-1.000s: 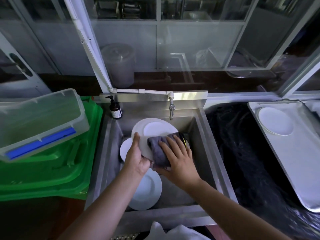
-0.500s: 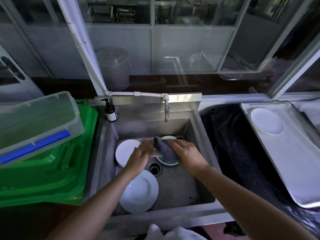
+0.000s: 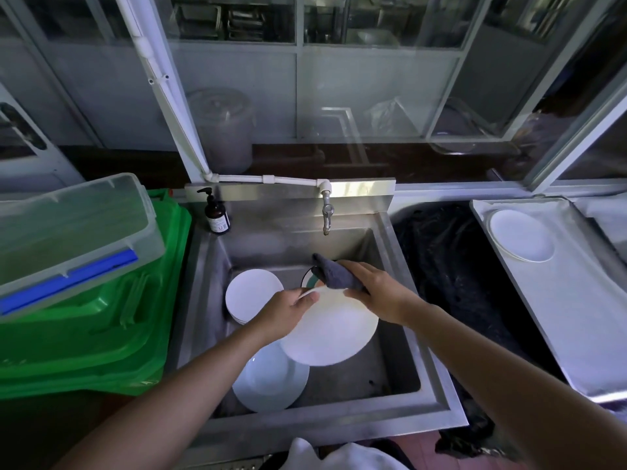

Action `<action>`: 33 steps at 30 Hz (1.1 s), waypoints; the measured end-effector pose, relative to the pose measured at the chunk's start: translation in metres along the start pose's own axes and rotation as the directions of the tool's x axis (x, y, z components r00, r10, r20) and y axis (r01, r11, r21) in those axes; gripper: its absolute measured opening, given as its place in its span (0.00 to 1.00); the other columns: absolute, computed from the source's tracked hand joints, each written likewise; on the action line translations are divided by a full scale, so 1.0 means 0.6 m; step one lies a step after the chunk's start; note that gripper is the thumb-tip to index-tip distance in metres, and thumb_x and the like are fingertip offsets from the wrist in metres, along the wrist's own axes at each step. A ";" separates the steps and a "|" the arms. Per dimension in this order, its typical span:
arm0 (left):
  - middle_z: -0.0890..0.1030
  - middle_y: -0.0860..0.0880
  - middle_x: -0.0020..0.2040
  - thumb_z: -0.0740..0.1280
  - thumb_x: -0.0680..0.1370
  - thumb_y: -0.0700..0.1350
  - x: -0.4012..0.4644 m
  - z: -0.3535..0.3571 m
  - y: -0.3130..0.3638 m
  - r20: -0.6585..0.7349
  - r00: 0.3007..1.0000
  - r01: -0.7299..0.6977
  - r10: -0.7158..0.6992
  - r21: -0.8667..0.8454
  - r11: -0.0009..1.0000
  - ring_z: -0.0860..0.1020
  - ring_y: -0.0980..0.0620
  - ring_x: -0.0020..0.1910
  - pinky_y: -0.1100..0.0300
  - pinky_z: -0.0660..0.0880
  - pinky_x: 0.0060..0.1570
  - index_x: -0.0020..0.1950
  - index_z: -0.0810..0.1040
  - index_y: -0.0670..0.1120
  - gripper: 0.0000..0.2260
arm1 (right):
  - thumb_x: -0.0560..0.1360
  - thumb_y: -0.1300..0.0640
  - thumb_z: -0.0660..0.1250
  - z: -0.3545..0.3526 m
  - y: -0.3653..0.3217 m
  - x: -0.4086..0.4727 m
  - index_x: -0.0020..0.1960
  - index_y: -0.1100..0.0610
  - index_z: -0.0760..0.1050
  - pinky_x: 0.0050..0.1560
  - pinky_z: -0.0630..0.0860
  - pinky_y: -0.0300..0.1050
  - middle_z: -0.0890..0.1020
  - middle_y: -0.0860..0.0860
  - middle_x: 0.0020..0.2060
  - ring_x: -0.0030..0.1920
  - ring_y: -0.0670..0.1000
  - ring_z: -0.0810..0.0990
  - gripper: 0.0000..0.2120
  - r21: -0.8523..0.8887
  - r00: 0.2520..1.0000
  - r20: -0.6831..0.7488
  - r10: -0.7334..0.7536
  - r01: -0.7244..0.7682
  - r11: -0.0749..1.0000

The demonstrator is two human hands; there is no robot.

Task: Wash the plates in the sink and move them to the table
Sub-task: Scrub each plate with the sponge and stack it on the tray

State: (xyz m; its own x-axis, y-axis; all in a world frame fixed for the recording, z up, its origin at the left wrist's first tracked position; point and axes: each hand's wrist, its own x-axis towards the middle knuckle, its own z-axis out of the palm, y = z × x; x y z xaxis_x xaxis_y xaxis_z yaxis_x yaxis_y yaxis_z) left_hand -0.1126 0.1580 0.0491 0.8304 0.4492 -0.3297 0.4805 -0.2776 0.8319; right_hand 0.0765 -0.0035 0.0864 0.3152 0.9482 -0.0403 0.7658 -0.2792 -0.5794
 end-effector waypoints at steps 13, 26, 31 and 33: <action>0.87 0.46 0.56 0.61 0.83 0.61 0.004 0.007 0.023 0.123 0.928 0.343 -0.352 -0.654 0.675 0.85 0.43 0.54 0.50 0.82 0.48 0.65 0.80 0.48 0.21 | 0.80 0.64 0.67 0.027 0.011 -0.016 0.75 0.56 0.70 0.67 0.72 0.44 0.75 0.54 0.70 0.67 0.55 0.76 0.25 0.076 0.913 -0.398 0.090 -0.065 0.995; 0.85 0.41 0.57 0.65 0.82 0.57 0.021 0.026 0.073 -0.113 0.902 0.055 -0.416 -0.927 0.371 0.85 0.46 0.50 0.49 0.82 0.53 0.58 0.81 0.41 0.19 | 0.76 0.58 0.57 0.124 -0.039 -0.031 0.71 0.51 0.76 0.66 0.70 0.70 0.72 0.55 0.74 0.73 0.70 0.67 0.24 -0.183 0.963 -0.227 -0.145 0.104 0.978; 0.85 0.43 0.60 0.65 0.81 0.61 0.027 -0.002 0.062 -0.206 0.913 -0.024 -0.353 -0.889 0.457 0.82 0.41 0.61 0.42 0.77 0.63 0.65 0.79 0.44 0.23 | 0.69 0.71 0.72 0.120 0.011 -0.060 0.72 0.47 0.74 0.66 0.71 0.67 0.69 0.51 0.77 0.76 0.65 0.65 0.36 -0.327 0.932 -0.168 -0.322 0.256 0.910; 0.84 0.45 0.61 0.62 0.83 0.59 0.026 -0.010 0.060 -0.193 0.923 -0.016 -0.332 -0.883 0.469 0.82 0.42 0.62 0.43 0.77 0.63 0.65 0.79 0.46 0.20 | 0.66 0.71 0.74 0.106 0.024 -0.062 0.71 0.47 0.74 0.68 0.68 0.65 0.69 0.51 0.76 0.76 0.64 0.65 0.38 -0.382 0.913 -0.157 -0.376 0.295 0.876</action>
State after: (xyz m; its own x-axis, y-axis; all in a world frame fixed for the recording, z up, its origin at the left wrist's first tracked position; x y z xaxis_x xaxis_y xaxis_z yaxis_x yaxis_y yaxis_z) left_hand -0.0839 0.1602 0.0765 0.5528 0.6711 -0.4940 -0.0375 0.6122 0.7898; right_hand 0.0402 -0.0331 0.0280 0.0876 0.9472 0.3085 0.9779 -0.0227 -0.2080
